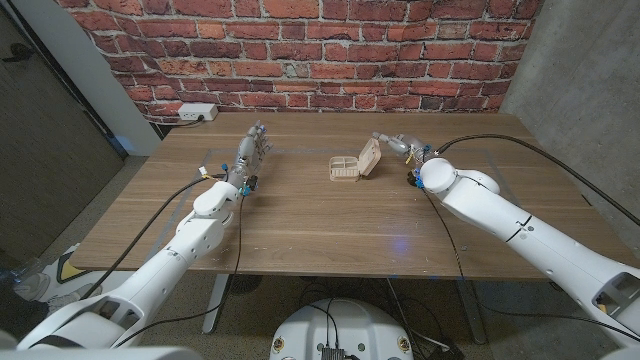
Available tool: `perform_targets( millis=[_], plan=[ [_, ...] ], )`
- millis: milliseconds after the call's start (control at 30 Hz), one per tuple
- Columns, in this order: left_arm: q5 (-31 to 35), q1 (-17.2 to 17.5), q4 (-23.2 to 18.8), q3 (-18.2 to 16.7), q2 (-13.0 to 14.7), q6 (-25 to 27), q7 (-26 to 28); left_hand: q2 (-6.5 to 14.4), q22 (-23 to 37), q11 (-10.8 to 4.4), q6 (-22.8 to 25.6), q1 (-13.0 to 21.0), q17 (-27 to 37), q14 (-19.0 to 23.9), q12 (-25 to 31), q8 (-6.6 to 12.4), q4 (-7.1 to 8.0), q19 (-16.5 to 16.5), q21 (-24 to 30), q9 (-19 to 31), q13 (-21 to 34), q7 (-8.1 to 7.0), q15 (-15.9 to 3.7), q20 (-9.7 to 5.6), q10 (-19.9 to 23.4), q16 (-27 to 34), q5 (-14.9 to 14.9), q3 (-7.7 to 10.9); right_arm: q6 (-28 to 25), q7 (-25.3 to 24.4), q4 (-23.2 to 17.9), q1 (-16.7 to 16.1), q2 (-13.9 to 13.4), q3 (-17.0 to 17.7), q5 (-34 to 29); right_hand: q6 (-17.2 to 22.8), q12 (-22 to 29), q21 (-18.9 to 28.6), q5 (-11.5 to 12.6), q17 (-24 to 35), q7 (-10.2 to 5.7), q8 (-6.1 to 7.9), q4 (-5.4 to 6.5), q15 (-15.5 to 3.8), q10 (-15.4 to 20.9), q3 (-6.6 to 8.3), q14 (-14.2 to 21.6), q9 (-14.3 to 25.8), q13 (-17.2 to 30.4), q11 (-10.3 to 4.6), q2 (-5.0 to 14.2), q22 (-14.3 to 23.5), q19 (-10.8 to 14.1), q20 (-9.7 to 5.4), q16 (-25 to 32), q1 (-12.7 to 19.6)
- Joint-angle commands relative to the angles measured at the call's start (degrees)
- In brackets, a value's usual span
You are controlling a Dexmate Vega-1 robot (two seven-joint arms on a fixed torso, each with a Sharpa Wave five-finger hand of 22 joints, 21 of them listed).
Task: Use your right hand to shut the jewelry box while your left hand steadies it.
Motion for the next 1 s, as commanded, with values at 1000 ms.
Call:
perform_targets(
  millis=[1000],
  plan=[
    [-0.46, 0.17, 0.64, -0.36, 0.05, -0.63, -0.55, 2.33, 0.18, 0.08, -3.03, 0.21, 0.28, -3.08, 0.32, 0.27, -0.09, -0.42, -0.44, 0.31, 0.11, 0.11, -2.41, -2.52, -2.57, 0.27, 0.37, 0.26, -19.33, 10.27, -2.94, 13.90, 0.25, -17.35, -13.44, 6.60, 1.25, 1.12, 0.53, 0.13, -2.15, 1.17, -1.20, -2.65, 6.00, 1.64, 8.32, 0.16, 0.16, -1.67, 2.82, 0.38, 5.45, -1.27, 0.46, 3.42]
  ],
)
